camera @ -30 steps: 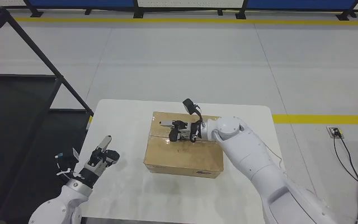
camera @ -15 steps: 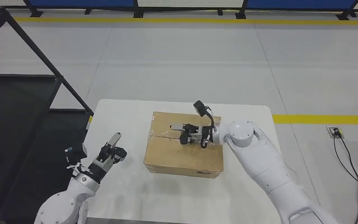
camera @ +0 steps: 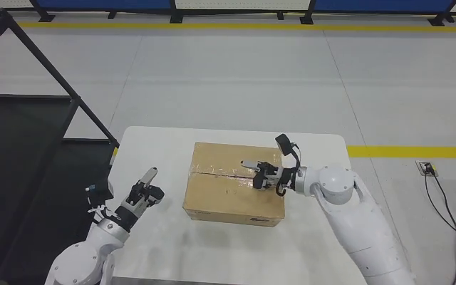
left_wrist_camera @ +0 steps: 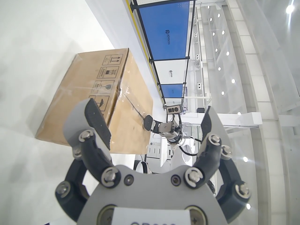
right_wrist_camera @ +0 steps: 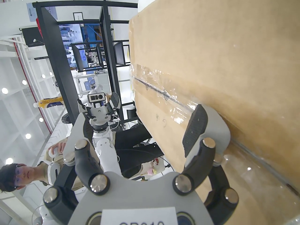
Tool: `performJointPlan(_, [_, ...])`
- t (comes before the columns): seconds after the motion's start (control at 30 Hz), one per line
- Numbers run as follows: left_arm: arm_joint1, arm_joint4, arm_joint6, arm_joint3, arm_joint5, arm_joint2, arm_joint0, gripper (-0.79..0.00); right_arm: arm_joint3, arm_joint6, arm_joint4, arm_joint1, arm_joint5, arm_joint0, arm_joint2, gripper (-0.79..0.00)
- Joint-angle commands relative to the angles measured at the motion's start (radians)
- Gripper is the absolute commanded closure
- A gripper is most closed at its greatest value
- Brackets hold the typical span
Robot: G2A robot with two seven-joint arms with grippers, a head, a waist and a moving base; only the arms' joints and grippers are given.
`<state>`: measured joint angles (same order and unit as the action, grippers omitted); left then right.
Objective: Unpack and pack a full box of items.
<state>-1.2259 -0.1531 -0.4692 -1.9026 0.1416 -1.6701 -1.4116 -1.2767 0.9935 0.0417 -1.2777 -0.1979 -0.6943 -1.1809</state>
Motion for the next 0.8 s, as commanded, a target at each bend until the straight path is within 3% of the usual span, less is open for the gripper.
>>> performJointPlan(0.0, [0.001, -0.003, 0.001, 0.001, 0.000, -0.001, 0.000, -0.785, 0.006, 0.010, -0.014, 0.006, -0.016, 0.000, -0.010, -0.785])
performJointPlan(0.77, [0.015, 0.010, -0.039, 0.025, 0.005, 0.023, 0.052, -0.785, -0.189, -0.034, 0.044, 0.081, -0.032, -0.227, -0.286, -0.785])
